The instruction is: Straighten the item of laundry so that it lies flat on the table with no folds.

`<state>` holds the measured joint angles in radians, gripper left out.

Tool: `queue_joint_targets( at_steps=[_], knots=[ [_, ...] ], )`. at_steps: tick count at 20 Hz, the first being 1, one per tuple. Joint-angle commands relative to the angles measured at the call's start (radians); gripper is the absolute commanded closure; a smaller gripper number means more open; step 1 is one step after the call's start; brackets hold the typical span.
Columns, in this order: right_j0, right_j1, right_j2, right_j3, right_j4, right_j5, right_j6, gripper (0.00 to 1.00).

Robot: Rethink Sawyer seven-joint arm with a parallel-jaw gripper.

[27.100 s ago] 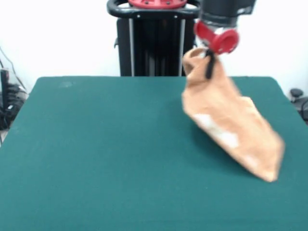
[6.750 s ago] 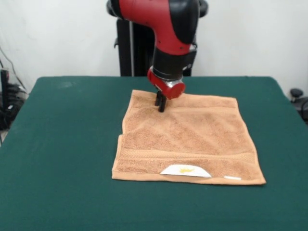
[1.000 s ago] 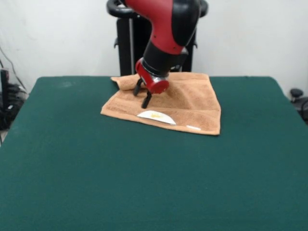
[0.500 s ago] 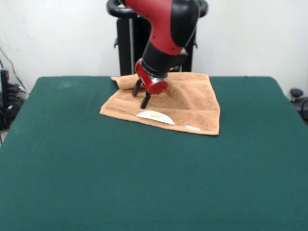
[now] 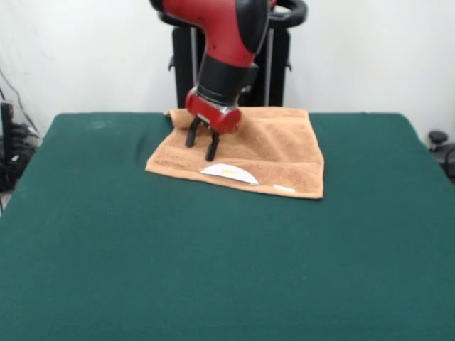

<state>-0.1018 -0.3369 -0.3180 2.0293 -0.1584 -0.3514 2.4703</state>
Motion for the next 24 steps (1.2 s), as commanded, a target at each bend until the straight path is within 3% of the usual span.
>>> queue_joint_targets(
  at_steps=[1, 4, 7, 10, 15, 22, 24],
  knots=[
    [-0.140, 0.480, 0.229, -0.345, -0.035, -0.524, 0.224, 0.00],
    [-0.111, 0.515, 0.213, -0.345, 0.036, -0.668, 0.238, 0.00],
    [-0.086, 0.522, 0.211, -0.316, 0.125, -0.712, 0.233, 0.00],
    [-0.110, 0.534, 0.235, -0.330, 0.097, -0.706, 0.217, 0.00],
    [-0.157, 0.578, 0.273, -0.414, -0.025, -0.720, 0.218, 0.00],
    [-0.142, 0.587, 0.272, -0.442, 0.025, -0.634, 0.115, 0.00],
    [-0.127, 0.577, 0.271, -0.414, 0.117, -0.632, 0.079, 0.00]
  ],
)
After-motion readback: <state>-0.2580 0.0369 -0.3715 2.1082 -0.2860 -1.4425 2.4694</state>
